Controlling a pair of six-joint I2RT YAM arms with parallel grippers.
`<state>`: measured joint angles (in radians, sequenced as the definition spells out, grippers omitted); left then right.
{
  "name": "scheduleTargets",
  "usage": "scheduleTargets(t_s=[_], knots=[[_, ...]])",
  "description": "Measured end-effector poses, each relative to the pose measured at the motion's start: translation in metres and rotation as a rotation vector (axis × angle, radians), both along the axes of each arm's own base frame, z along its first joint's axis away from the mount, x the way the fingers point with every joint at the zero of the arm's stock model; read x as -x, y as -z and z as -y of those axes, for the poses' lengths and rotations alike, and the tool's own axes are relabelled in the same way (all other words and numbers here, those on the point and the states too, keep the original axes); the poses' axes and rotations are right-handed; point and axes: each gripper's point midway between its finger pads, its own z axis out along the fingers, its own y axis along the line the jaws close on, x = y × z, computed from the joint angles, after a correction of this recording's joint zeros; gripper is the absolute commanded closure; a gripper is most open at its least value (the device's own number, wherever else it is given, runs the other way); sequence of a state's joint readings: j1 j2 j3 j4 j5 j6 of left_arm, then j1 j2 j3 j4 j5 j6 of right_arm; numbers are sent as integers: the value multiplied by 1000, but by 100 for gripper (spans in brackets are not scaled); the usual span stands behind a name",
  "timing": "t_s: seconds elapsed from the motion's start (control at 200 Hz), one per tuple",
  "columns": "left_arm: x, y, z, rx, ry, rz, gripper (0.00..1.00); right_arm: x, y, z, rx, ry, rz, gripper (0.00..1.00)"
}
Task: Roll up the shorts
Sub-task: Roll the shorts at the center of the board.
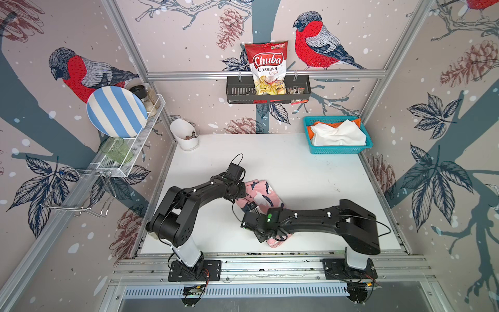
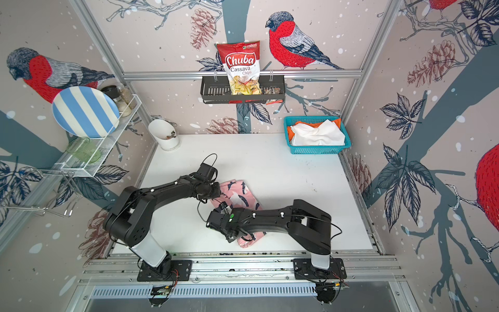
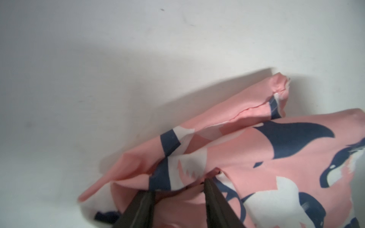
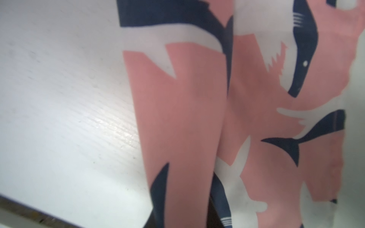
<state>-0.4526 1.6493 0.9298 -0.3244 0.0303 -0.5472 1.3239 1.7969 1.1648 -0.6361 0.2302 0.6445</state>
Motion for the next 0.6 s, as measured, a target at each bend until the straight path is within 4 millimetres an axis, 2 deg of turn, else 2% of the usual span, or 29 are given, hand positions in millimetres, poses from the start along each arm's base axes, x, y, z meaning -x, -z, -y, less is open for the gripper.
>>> scheduleTargets(t_s=[0.13,0.265,0.375,0.48,0.54,0.6], knots=[[-7,-37,-5,-1,-18,77,49,-3,0,8,-218,57,-178,81],[-4,-56,-6,0,-20,106,49,-8,6,16,-447,137,-358,81],[2,-61,4,6,13,106,49,-11,11,23,-597,180,-472,81],[9,-58,24,27,66,81,50,-15,15,31,-689,220,-539,81],[10,-54,38,38,96,71,50,-16,16,34,-722,222,-559,80],[10,-45,47,32,116,54,50,-16,18,36,-744,233,-579,75]])
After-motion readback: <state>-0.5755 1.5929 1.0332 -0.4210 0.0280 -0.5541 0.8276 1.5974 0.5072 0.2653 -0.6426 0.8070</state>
